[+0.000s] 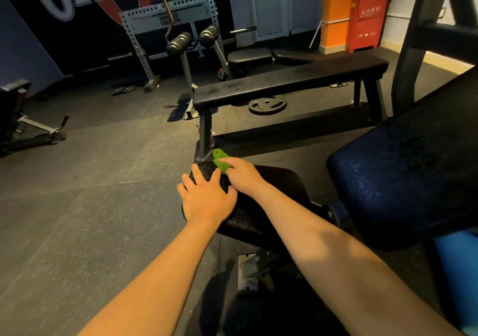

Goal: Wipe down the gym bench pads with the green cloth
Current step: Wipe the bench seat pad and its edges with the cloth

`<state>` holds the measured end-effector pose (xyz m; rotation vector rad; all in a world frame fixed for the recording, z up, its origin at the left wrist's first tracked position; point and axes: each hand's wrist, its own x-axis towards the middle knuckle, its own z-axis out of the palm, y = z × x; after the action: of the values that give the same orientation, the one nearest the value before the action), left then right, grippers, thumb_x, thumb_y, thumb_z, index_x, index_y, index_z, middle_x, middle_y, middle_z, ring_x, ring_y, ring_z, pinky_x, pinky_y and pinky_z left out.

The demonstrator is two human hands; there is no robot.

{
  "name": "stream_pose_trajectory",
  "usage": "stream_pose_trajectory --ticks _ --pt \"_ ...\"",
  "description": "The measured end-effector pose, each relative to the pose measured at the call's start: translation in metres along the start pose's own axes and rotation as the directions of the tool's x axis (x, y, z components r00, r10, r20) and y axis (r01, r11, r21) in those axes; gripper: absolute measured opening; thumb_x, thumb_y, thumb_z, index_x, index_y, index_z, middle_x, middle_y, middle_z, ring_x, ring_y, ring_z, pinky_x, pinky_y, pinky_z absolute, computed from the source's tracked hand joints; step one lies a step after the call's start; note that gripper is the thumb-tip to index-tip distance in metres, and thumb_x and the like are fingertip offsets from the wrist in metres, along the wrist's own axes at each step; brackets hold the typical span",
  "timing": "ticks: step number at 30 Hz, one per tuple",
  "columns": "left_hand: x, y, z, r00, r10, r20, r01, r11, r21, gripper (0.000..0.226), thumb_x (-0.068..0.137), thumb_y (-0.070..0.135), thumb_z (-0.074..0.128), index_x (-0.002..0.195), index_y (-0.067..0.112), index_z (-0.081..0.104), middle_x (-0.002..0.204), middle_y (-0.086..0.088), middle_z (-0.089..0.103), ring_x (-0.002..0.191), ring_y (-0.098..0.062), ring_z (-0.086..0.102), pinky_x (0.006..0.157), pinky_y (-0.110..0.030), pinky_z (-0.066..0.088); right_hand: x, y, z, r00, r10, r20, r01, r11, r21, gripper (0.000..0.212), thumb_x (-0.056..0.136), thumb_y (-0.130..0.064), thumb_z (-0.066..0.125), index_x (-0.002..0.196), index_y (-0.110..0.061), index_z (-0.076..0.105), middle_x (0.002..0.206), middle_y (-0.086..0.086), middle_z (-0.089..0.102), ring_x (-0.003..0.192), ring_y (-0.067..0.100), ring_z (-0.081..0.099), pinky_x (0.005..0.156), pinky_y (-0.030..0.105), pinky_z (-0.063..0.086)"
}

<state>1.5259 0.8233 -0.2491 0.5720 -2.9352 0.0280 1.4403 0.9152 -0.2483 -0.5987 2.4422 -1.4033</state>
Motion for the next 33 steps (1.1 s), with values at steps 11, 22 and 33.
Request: stream_pose_trajectory --ticks 11,22,33 --pt "0.001 0.002 -0.001 1.000 -0.019 -0.012 0.019 1.000 -0.021 0.064 0.092 0.063 0.034 0.151 0.038 0.034 0.164 -0.017 0.015 0.144 -0.045 0.018 0.116 -0.054 0.019 -0.018 0.105 -0.064 0.887 0.384 -0.255 -0.400 0.916 -0.014 0.052 0.097 -0.013 0.033 0.146 -0.024 0.046 0.154 0.006 0.039 0.139 0.031 0.037 0.118 0.042 0.026" --pt "0.024 -0.027 -0.016 0.995 -0.095 -0.022 0.077 0.906 -0.417 0.054 0.091 0.033 0.050 0.142 0.021 0.041 0.130 -0.010 0.058 0.122 -0.034 0.043 0.087 -0.042 0.041 0.033 -0.033 0.020 0.987 -0.141 0.077 0.146 0.987 -0.067 0.037 0.097 -0.024 0.044 0.127 -0.028 0.065 0.134 -0.001 0.061 0.122 0.018 0.054 0.104 0.039 0.042" --pt "0.030 -0.042 0.000 0.984 -0.152 0.096 0.177 0.724 -0.667 0.061 0.093 0.038 0.057 0.146 0.013 0.043 0.140 -0.008 0.052 0.126 -0.026 0.036 0.106 -0.035 0.032 0.062 0.003 -0.017 0.914 0.393 -0.097 -0.404 0.873 -0.274 0.038 0.100 -0.013 0.031 0.115 -0.002 0.065 0.126 0.018 0.061 0.115 0.035 0.055 0.093 0.036 0.043"
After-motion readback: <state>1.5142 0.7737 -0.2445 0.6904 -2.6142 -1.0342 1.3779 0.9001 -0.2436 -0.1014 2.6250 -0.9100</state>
